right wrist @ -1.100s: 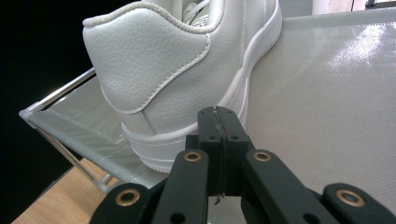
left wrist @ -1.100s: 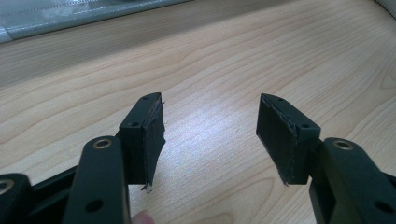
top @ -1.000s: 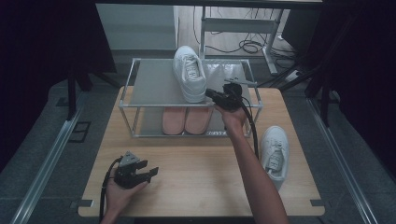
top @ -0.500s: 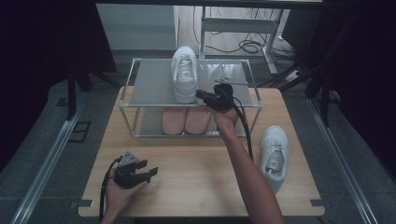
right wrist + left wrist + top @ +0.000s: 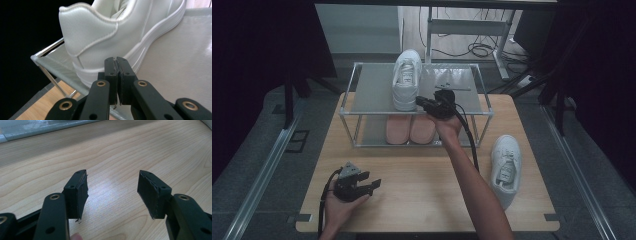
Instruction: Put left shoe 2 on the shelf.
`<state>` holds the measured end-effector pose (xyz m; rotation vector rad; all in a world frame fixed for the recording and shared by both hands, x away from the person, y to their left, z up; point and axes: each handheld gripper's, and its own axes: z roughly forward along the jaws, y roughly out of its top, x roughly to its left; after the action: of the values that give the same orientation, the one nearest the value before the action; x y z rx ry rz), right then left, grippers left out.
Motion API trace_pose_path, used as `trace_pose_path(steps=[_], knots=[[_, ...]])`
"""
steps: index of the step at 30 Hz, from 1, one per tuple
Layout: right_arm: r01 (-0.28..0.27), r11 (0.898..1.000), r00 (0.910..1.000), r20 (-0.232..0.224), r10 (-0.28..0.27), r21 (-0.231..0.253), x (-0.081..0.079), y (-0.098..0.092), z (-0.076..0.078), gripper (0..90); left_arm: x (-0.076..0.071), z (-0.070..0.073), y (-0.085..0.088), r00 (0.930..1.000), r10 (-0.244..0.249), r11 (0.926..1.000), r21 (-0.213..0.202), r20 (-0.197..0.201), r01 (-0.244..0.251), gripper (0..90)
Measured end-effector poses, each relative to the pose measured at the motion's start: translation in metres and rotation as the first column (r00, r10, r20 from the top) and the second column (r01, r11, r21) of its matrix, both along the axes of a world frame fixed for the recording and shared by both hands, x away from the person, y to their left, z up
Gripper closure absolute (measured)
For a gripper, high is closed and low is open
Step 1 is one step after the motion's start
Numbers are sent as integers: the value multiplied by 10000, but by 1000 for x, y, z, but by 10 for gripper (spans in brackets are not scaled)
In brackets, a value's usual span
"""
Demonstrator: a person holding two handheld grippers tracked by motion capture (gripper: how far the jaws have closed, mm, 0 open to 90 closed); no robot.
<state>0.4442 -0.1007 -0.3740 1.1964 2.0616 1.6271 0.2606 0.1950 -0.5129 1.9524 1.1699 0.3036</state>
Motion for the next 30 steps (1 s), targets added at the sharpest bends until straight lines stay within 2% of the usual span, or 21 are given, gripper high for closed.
trace_pose_path(steps=[8,11,16,23,30], knots=[[77,10000,9996,273,-78,18,-9,-13,5,833,0,0,2,10000,1,10000,54,72,-2,413],[-30,9999,9987,515,37,-122,-18,-19,7,813,0,1,2,10000,35,10000,66,77,-36,413],[-91,10000,9979,634,91,-8,-28,-28,8,801,0,0,0,10000,2,10000,66,48,-2,411],[-132,9999,9958,902,126,59,-51,-43,3,787,-2,2,-2,9999,-87,10000,27,100,86,411],[-226,9997,9955,919,222,28,-64,-55,-6,780,-2,1,-4,9998,-148,9999,85,99,148,410]])
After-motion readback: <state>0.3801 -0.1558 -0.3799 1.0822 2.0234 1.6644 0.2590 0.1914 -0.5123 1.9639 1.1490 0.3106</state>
